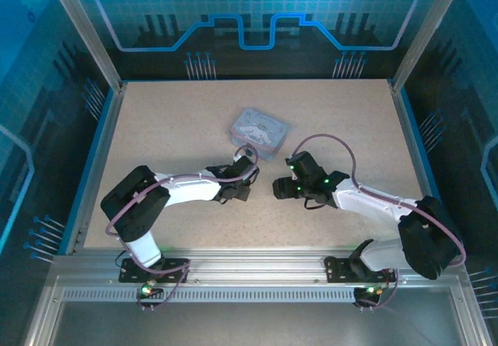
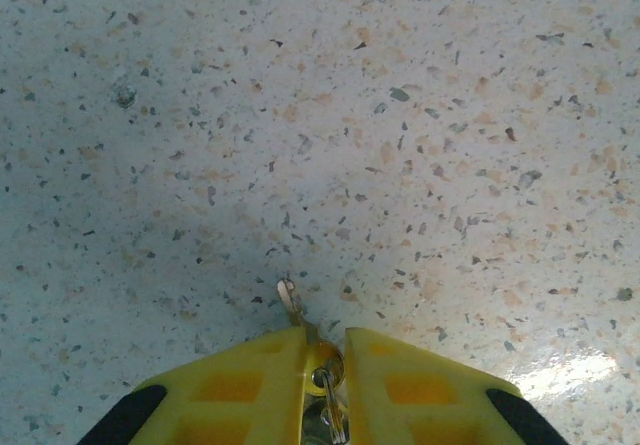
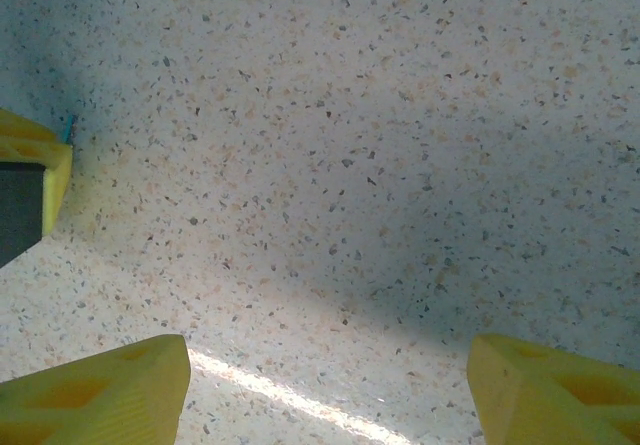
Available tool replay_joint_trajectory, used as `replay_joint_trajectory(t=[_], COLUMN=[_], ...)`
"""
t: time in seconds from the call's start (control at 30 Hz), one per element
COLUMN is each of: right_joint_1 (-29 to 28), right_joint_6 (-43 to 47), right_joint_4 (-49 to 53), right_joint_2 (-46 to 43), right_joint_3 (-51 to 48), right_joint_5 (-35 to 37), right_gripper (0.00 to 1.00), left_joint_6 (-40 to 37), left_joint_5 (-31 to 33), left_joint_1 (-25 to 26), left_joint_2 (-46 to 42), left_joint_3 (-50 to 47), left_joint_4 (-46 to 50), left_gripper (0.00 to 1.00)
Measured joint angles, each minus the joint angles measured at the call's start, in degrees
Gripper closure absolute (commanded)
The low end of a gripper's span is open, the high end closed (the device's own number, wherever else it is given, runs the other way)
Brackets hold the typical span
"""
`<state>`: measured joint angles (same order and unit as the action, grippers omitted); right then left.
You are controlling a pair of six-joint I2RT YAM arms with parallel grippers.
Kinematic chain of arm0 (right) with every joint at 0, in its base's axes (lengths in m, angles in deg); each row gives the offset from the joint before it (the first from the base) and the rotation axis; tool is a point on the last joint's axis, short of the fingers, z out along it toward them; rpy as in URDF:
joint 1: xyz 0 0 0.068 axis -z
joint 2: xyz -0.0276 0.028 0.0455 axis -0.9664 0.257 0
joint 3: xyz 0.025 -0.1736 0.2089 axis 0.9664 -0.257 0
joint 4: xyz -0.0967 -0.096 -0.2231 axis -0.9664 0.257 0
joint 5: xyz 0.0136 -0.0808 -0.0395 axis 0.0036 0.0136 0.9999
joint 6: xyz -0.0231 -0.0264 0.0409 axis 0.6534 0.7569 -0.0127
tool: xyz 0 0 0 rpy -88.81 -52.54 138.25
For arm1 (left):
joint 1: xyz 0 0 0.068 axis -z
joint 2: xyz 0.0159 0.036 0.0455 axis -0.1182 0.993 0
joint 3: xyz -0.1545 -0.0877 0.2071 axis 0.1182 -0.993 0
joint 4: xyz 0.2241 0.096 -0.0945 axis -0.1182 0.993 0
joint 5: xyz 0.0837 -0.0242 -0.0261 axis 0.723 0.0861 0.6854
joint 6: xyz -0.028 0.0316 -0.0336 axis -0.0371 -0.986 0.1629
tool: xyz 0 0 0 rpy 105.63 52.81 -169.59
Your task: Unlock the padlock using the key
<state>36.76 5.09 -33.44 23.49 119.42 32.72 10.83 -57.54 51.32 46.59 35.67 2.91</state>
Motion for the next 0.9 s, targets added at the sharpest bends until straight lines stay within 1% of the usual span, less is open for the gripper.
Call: replay_joint_trajectory(t=[0.2,0.3,0.37,0.5,0.7,0.9], right_joint_1=[0.00,0.00,0.00,0.00,0.00,0.00], right_joint_6=[-0.42,-0.59,-0.61,-0.61,-0.70,-0.76], right_joint_4=[0.00,-0.02,-0.02,-0.04,-1.18,-7.17], right_joint_2=[-0.83,-0.96,-0.98,-0.96,-1.11,-2.45], right_joint_3=[0.00,0.00,0.00,0.00,-0.20,-3.78], right_joint_5=[0.00,0.02,0.02,0.00,0.00,-2.03], right_gripper=[0.27,0.27,0.27,0.27,0.29,0.33], left_joint_6=[0.02,0.02,0.02,0.02,-0.57,-4.37], left_joint_5=[0.02,0.13,0.20,0.44,0.28,-2.47], left_joint_1=[0.00,0.00,0.00,-0.02,-0.07,-0.52], left_joint_2=[0.00,0.00,0.00,-0.02,-0.85,-2.97], left_joint_3=[-0.44,-0.52,-0.66,-0.72,-1.53,-2.86], left_joint_4=[0.04,-0.02,-0.15,-0.59,-0.79,-0.44], left_gripper=[0.81,0.81,0.85,0.99,1.00,1.00])
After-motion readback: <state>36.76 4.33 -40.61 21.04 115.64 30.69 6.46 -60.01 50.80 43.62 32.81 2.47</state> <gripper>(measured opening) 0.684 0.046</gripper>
